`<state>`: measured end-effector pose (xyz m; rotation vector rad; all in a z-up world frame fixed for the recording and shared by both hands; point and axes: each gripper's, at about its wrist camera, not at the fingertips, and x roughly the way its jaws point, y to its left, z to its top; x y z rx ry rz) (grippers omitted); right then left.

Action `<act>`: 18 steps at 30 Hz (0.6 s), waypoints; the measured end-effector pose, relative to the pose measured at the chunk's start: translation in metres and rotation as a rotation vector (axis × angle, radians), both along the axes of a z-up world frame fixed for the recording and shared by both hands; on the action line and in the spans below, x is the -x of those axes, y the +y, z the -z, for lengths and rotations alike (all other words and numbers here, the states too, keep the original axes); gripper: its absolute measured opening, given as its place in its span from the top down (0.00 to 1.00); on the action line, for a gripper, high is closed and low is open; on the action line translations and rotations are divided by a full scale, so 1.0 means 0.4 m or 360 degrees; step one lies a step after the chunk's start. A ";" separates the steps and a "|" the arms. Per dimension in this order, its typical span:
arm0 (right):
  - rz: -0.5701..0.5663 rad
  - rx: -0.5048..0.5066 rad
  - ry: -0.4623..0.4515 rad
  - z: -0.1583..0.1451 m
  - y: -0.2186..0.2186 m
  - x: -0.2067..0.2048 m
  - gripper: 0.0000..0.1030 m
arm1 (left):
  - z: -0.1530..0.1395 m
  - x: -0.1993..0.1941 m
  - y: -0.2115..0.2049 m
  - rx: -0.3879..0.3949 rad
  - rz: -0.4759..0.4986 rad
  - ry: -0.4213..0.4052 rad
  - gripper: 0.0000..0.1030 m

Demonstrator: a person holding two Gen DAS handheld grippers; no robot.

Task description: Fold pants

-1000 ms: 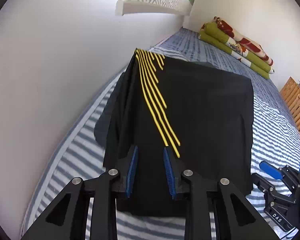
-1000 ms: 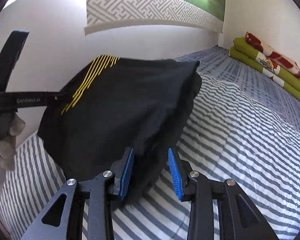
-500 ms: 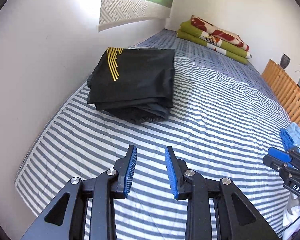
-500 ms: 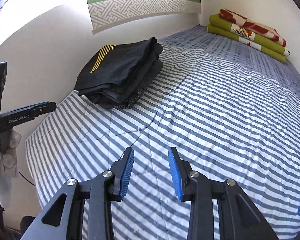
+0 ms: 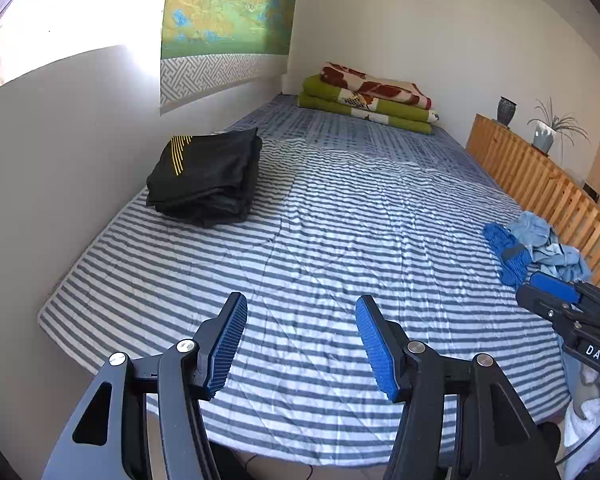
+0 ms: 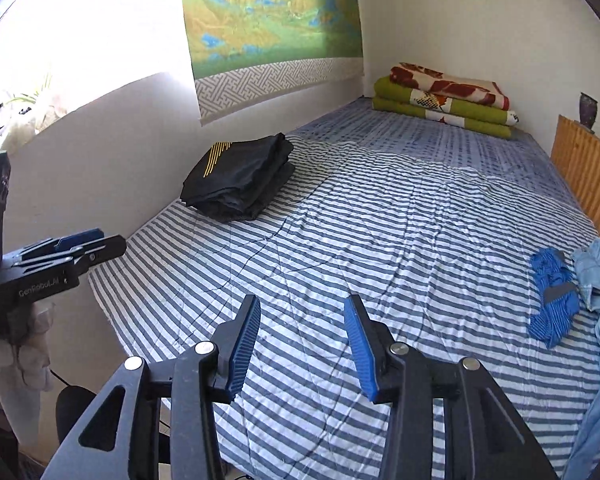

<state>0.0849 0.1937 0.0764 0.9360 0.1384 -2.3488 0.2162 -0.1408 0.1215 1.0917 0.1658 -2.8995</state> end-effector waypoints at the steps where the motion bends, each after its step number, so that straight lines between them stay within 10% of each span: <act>1: 0.0036 -0.0004 0.0008 0.006 0.021 -0.020 0.61 | 0.008 -0.028 0.014 -0.0011 0.0004 -0.0001 0.41; 18: 0.0229 -0.0058 0.0061 0.070 0.128 -0.225 0.48 | 0.075 -0.169 0.065 -0.0055 -0.0008 0.0016 0.27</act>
